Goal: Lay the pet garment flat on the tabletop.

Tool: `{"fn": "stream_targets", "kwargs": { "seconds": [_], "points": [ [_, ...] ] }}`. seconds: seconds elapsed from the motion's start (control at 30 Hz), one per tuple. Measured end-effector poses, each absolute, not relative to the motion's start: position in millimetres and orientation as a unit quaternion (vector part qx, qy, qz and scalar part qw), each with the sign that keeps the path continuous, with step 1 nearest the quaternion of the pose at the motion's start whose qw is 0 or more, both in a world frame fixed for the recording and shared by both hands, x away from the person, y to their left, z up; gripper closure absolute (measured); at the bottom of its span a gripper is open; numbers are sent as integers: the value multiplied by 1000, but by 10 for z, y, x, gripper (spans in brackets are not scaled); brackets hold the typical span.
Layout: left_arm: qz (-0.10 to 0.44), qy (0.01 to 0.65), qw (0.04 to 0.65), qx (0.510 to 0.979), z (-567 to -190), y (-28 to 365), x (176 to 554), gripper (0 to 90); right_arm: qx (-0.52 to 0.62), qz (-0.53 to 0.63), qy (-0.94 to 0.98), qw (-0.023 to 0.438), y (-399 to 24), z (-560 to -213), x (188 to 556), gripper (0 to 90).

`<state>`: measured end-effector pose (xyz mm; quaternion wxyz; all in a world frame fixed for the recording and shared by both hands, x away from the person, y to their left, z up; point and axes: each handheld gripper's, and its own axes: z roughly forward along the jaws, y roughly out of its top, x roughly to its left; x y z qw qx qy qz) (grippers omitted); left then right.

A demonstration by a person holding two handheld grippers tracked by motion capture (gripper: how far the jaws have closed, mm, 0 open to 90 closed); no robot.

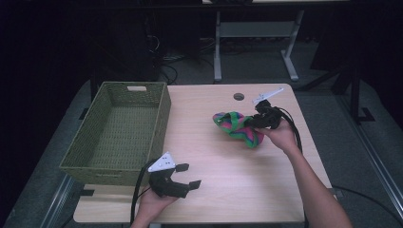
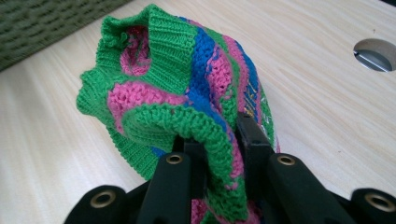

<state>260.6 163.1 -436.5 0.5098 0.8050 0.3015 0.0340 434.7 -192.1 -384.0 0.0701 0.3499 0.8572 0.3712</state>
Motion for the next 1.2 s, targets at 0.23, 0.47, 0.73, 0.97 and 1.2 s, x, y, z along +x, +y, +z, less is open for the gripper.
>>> {"fn": "stream_targets", "kwargs": {
  "seconds": [0.23, 0.47, 0.73, 0.97, 1.2],
  "points": [
    [36, 300, 507, 807, -4354, 1641, 2595, 197, 339, 383, 857, 62, -1935, -3771, 4263, 768],
    [37, 300, 508, 807, -4347, 1639, 2590, 198, 333, 393, 855, 58, -1960, -3738, 4198, 768],
    [35, 300, 509, 806, -4351, 1625, 2585, 197, 329, 402, 853, 42, -1976, -3726, 4085, 768],
    [36, 299, 509, 806, -4338, 1624, 2572, 198, 314, 408, 856, 41, -1943, -3701, 3963, 769],
    [37, 299, 509, 806, -4341, 1630, 2580, 198, 301, 419, 856, 40, -1912, -3653, 3859, 769]
  ]
}}
